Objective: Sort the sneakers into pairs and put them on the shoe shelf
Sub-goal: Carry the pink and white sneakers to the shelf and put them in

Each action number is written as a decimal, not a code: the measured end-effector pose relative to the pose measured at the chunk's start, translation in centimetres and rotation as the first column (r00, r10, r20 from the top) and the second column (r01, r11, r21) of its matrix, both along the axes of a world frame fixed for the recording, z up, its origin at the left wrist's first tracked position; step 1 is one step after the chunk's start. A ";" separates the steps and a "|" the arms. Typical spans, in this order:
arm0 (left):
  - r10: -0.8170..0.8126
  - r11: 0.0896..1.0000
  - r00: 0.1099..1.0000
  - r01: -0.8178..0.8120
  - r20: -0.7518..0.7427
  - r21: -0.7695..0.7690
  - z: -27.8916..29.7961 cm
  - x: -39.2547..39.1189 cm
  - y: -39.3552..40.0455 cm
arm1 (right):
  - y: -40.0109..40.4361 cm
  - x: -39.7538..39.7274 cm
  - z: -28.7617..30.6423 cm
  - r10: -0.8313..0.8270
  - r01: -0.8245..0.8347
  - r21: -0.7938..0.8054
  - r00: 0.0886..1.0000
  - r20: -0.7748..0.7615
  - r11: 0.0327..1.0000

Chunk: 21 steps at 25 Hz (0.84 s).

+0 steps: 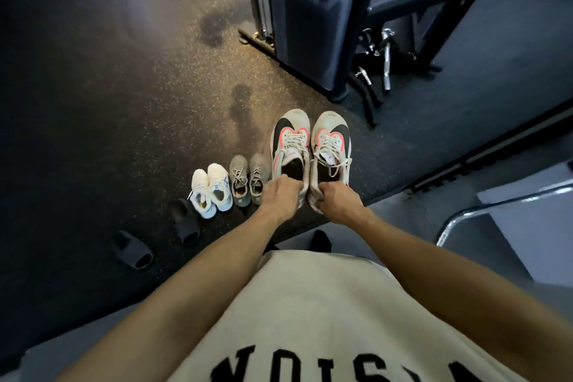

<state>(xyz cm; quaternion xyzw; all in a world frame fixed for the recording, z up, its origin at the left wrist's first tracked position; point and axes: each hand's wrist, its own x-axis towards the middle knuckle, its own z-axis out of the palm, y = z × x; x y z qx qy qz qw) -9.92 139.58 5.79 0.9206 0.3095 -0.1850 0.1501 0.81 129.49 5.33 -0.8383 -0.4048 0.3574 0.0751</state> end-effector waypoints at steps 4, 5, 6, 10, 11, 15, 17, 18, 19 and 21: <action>-0.196 0.981 0.980 0.196 0.024 0.009 0.4 0.3 -2.4 | -4.7 -1.9 1.0 -0.228 0.228 0.037 0.974 0.001 0.973; -0.269 0.963 0.963 0.269 0.023 0.010 0.5 0.2 -3.3 | -6.2 -2.8 1.3 -0.296 0.296 0.048 0.955 0.007 0.954; -0.337 0.941 0.941 0.337 0.019 0.011 0.7 0.1 -4.3 | -7.8 -3.9 1.5 -0.365 0.364 0.051 0.931 0.017 0.930; -0.548 0.836 0.836 0.548 0.039 0.003 1.5 -0.7 -9.2 | -14.1 -8.3 1.9 -0.570 0.568 0.055 0.820 0.047 0.821; -0.582 0.813 0.812 0.583 0.045 -0.007 1.6 -0.9 -10.7 | -15.7 -9.1 2.0 -0.605 0.603 0.055 0.795 0.044 0.796; -0.781 0.624 0.623 0.781 0.045 0.020 2.3 -1.4 -18.8 | -23.9 -12.9 2.6 -0.782 0.778 0.074 0.618 0.081 0.623; -0.851 0.526 0.525 0.850 0.033 0.040 2.6 -1.3 -22.8 | -27.7 -14.5 2.7 -0.841 0.837 0.084 0.536 0.081 0.541; -0.878 0.478 0.477 0.877 0.031 0.045 2.8 -1.2 -25.3 | -29.9 -15.4 2.8 -0.871 0.867 0.092 0.484 0.079 0.490; -0.902 0.433 0.431 0.900 0.036 0.045 2.9 -1.2 -27.9 | -32.3 -16.2 2.9 -0.897 0.892 0.099 0.433 0.082 0.440; -0.938 0.346 0.343 0.937 0.057 0.042 3.0 -1.5 -33.7 | -37.7 -17.8 3.2 -0.933 0.930 0.100 0.345 0.102 0.354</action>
